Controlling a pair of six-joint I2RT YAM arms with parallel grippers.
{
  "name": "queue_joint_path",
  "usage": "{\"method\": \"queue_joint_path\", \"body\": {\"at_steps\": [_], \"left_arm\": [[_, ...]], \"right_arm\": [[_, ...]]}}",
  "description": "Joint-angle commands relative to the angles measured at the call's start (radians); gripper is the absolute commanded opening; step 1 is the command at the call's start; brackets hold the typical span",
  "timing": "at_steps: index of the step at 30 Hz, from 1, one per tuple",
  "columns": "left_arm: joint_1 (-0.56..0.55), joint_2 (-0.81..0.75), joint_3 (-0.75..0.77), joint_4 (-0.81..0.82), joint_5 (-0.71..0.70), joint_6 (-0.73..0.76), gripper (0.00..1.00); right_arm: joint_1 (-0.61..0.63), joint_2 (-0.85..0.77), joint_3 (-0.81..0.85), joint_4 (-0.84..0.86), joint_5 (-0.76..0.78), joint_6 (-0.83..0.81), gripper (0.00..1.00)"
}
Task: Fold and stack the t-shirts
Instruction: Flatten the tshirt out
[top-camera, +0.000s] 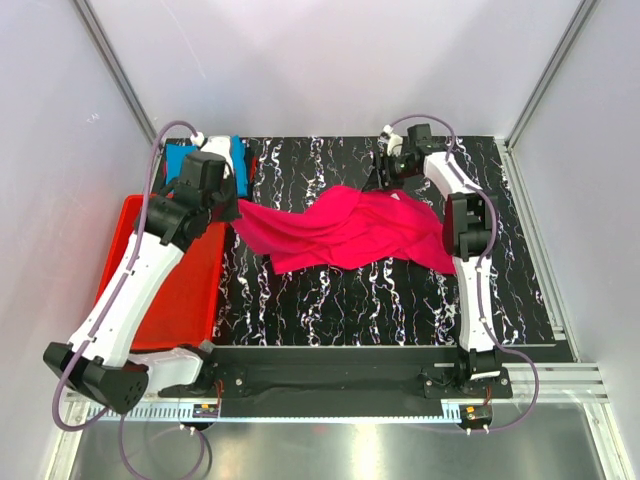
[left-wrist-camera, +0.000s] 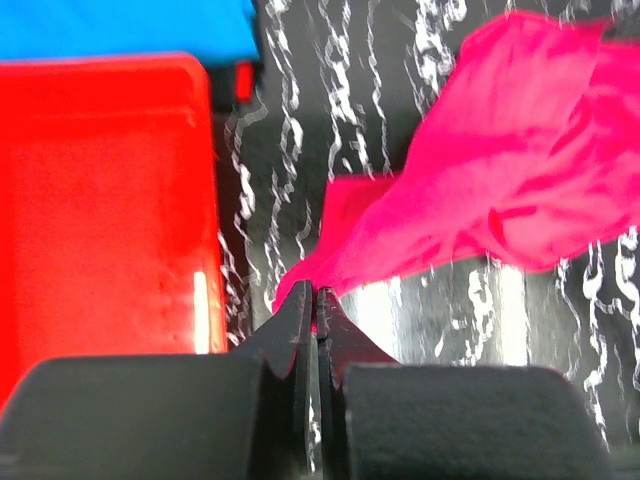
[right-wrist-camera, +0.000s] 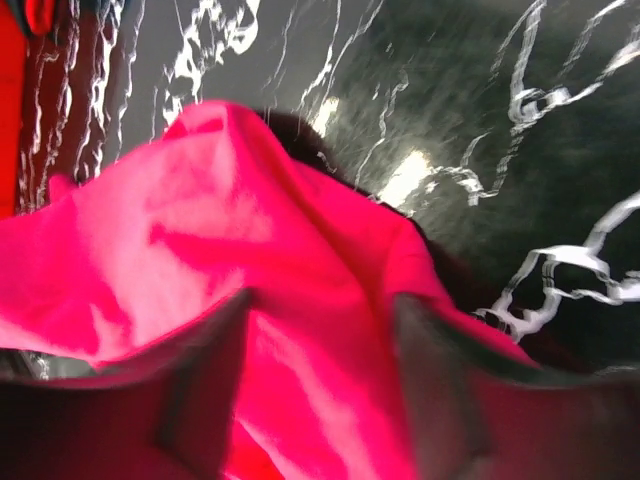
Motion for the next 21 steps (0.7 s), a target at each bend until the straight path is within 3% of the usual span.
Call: {"method": "queue_joint_path", "body": {"at_steps": [1, 3, 4, 6, 8, 11, 14, 17, 21], "left_arm": [[0.022, 0.029, 0.094, 0.006, -0.101, 0.036, 0.00], [0.031, 0.062, 0.149, 0.011, -0.124, 0.036, 0.00], [0.044, 0.086, 0.194, 0.017, -0.126, 0.037, 0.00], [0.051, 0.115, 0.250, 0.018, -0.106, 0.039, 0.00], [0.067, 0.163, 0.359, 0.014, -0.086, 0.040, 0.00], [0.091, 0.227, 0.538, -0.021, -0.081, 0.039, 0.00], [0.108, 0.270, 0.705, -0.090, -0.095, 0.045, 0.00], [0.114, 0.260, 0.757, -0.098, -0.101, 0.052, 0.00], [0.114, 0.186, 0.661, -0.054, -0.013, 0.052, 0.00]], "right_arm": [[0.002, 0.030, 0.020, -0.053, -0.038, -0.019, 0.50], [0.001, -0.007, -0.026, 0.045, -0.007, 0.012, 0.30], [-0.001, -0.021, -0.034, 0.075, 0.011, 0.042, 0.13], [-0.002, -0.056, -0.003, 0.116, 0.039, 0.068, 0.01], [-0.005, -0.093, 0.084, 0.109, 0.080, 0.137, 0.00], [-0.013, -0.192, 0.165, 0.084, 0.276, 0.179, 0.00], [-0.039, -0.336, 0.163, 0.066, 0.439, 0.164, 0.00], [-0.053, -0.493, 0.086, 0.064, 0.545, 0.098, 0.00], [-0.060, -0.630, 0.002, 0.006, 0.605, 0.029, 0.00]]}}
